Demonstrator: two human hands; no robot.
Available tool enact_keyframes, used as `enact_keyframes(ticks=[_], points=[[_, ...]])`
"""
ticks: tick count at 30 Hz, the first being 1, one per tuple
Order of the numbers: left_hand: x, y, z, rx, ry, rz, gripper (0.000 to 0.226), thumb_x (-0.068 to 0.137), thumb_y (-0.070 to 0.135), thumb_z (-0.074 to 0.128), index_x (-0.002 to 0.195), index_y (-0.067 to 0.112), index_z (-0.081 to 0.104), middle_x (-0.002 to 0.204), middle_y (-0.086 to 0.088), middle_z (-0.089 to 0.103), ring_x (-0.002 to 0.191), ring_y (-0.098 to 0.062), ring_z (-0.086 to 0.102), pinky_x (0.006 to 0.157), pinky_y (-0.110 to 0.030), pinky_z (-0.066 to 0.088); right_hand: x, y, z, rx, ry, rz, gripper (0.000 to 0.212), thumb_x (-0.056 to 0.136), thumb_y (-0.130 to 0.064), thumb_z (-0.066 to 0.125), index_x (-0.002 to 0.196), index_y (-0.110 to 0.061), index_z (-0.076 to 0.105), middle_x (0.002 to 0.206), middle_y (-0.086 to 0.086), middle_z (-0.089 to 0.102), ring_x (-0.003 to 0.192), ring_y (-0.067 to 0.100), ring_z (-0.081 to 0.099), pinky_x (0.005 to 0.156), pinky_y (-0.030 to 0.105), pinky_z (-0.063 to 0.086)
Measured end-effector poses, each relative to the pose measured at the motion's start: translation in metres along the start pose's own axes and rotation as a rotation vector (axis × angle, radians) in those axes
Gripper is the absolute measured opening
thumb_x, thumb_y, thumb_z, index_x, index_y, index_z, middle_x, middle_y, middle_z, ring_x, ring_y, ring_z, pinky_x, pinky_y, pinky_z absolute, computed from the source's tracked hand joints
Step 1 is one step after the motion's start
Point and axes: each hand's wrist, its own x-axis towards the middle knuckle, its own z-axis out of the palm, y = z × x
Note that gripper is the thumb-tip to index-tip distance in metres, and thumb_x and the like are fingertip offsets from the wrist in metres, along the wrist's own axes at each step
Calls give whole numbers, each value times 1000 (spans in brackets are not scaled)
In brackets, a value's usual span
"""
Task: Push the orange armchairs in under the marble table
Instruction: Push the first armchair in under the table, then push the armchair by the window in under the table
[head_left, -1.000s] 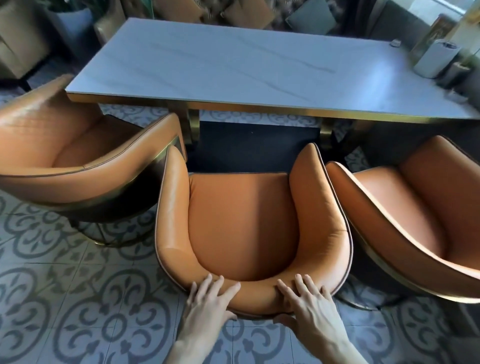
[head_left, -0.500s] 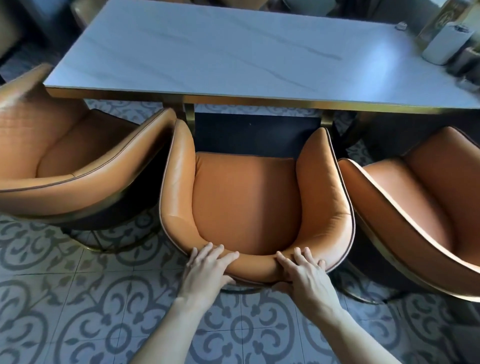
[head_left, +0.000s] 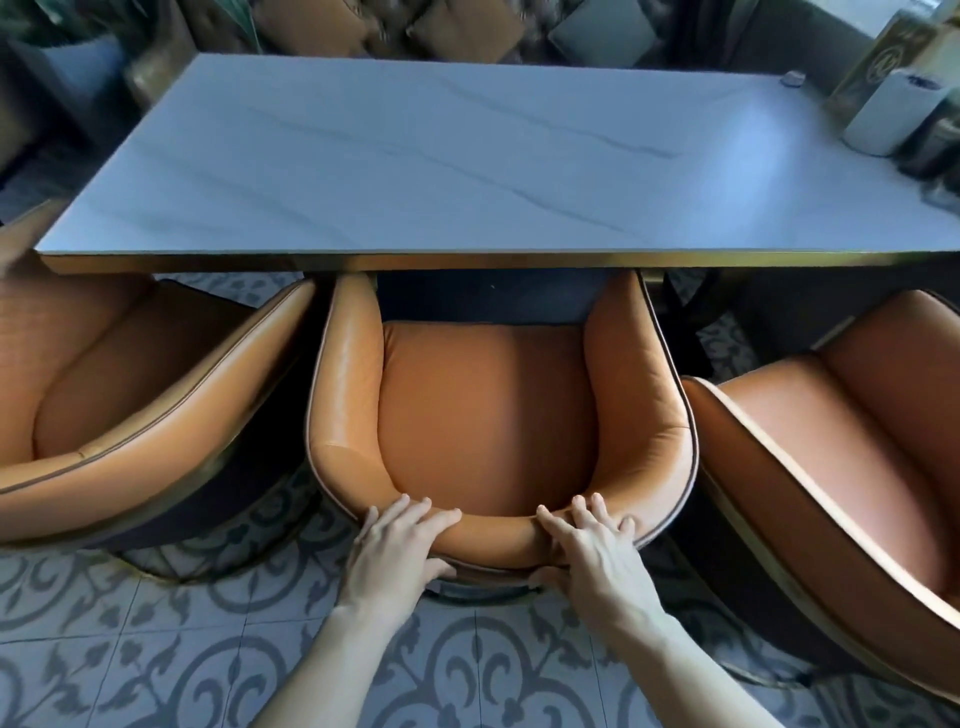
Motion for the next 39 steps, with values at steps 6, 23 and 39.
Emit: enact_keyframes(ticks=[6,23,39], points=[[28,8,-6,6,7,-28,66,87,42,70,145,47,37,157,8,36,148,-17,21,122,-44,15,36,14,-5,58,-17,-12,81,89,-64,62,157,-37,28,157,13,32,154,34,15,113,62,26],[-105,125,-95,47,53,101,71,88,69,48,149,38,28,153,8,38,142,-15,30,119,-39,21,-155,47,-111,97,136,126,90,84,-79,55,157,-36,25,158,8,30,152,28,20,116,64,28],[-136,242,-119,58,7,193,88,76,80,53,150,41,26,156,6,35,142,-21,33,120,-48,22,-264,119,-159,80,144,247,94,80,-83,54,157,-40,24,168,7,21,156,29,17,119,64,22]])
